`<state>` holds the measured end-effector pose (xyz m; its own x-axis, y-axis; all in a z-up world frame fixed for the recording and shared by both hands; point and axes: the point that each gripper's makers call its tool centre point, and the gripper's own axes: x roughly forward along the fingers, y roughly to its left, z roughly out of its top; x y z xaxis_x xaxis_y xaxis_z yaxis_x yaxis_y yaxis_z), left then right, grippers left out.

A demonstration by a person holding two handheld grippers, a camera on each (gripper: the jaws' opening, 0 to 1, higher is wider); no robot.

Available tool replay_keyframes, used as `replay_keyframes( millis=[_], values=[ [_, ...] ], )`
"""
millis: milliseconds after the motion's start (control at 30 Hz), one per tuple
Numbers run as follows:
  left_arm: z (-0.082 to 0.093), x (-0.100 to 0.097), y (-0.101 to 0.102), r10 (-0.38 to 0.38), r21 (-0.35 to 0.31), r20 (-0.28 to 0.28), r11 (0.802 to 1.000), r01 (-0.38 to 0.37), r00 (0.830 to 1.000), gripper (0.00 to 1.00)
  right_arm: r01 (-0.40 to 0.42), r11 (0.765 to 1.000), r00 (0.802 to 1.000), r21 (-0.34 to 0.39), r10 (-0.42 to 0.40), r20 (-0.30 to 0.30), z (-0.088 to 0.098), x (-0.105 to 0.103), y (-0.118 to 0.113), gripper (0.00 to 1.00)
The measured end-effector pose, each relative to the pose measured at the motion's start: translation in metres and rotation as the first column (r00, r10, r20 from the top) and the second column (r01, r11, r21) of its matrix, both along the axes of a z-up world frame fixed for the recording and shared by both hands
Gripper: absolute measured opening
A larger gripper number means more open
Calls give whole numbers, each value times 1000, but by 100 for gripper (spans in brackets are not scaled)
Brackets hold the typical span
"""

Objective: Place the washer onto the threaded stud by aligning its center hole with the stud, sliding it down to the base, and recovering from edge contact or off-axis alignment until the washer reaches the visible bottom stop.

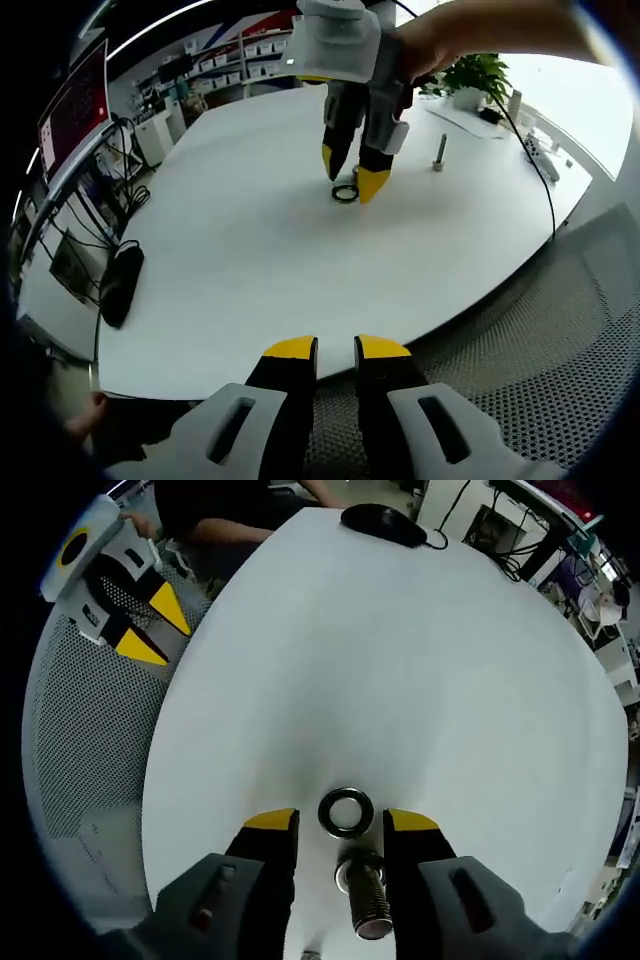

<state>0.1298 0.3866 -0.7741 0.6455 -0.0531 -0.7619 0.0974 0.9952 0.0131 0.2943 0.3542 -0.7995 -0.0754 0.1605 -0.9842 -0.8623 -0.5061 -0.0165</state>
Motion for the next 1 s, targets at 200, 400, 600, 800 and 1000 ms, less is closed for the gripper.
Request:
replay_keyframes(
  millis=[200, 400, 600, 800, 1000],
  values=[
    [0, 1, 0, 1, 0, 1, 1000, -1, 1000, 12, 2, 1000, 1000, -5, -3, -8, -2, 0, 3, 33],
    [-1, 1, -1, -2, 0, -1, 1000, 2, 1000, 12, -38, 999, 999, -15, 38, -7, -2, -1, 1, 34],
    [-1, 1, -1, -2, 0, -2, 1000, 2, 1000, 12, -46, 999, 999, -26, 46, -3, -2, -1, 2, 34],
    [-1, 0, -1, -3, 1, -2, 1000, 3, 1000, 12, -68, 997, 998, -22, 68, -9, -2, 0, 2, 30],
    [0, 0, -1, -3, 1, -1, 1000, 3, 1000, 12, -70, 997, 998, -34, 70, 0, -2, -1, 2, 30]
  ],
)
